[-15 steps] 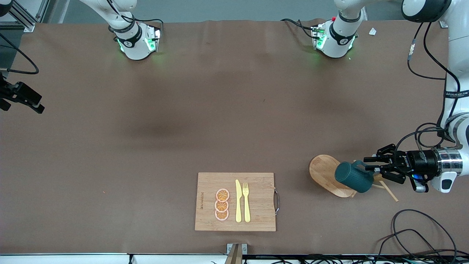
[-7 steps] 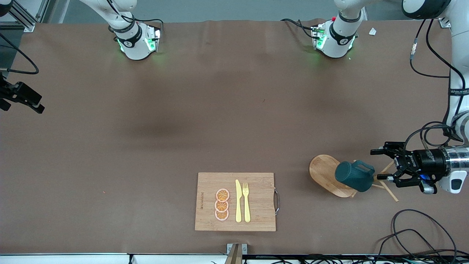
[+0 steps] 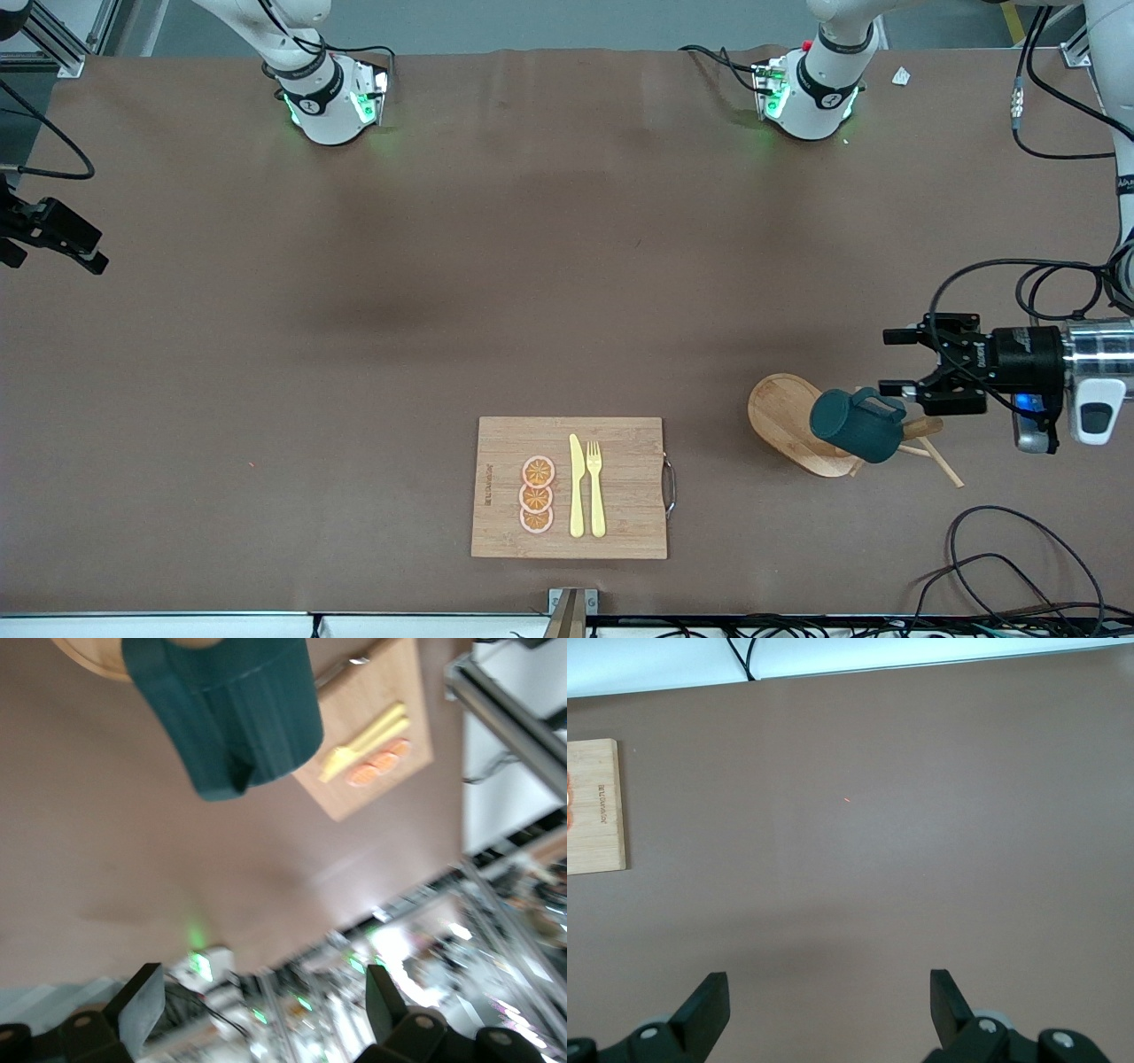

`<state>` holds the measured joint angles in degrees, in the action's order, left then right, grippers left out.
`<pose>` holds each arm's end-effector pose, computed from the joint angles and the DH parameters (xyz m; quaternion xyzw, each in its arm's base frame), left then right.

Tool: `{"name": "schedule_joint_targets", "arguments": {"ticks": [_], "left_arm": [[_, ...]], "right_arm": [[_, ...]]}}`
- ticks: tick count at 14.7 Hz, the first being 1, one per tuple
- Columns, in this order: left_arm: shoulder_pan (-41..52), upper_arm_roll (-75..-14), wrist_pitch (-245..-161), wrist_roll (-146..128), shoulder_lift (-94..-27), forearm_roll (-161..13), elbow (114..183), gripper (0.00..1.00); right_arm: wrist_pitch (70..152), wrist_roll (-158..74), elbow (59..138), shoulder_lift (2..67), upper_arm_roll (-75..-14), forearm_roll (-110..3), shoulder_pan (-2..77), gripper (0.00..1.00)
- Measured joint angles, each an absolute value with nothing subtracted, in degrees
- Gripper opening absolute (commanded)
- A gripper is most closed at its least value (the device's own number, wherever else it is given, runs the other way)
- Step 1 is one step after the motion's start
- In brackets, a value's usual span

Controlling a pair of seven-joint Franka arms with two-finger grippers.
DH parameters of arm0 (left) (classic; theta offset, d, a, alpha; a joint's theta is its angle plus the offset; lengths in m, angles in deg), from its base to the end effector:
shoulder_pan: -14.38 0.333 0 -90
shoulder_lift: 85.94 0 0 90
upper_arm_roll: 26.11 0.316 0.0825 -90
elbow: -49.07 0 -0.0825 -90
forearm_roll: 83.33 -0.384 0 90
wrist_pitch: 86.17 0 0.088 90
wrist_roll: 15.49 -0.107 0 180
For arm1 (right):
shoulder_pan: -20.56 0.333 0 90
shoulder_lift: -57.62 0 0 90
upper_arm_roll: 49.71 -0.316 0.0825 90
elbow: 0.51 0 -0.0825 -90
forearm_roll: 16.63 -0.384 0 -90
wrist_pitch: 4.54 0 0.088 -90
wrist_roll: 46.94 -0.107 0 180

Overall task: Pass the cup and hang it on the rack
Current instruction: 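Open the left gripper and pull it back from the mug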

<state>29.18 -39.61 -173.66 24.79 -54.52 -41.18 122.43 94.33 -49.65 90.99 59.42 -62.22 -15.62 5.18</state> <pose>0.6879 -0.0210 0.4575 0.8254 0.3594 -0.2608 0.3486 0.5596 -0.0276 0.6439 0.9956 -0.0476 0.0795 0.0123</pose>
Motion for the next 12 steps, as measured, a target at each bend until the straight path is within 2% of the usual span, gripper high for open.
{"name": "schedule_joint_targets", "arguments": {"ticks": [7,12], "left_arm": [[27.2,-39.9,-173.8,11.3,-61.3,-61.5,121.5,1.0],[26.9,-44.8,-173.7,7.8,-66.4,-75.6,121.4,1.0]], "right_arm": [[94.3,-49.7,91.0,59.4,-62.2,-15.6,5.2,1.0],[94.3,-49.7,91.0,59.4,-62.2,-15.7,5.2,1.0]]}}
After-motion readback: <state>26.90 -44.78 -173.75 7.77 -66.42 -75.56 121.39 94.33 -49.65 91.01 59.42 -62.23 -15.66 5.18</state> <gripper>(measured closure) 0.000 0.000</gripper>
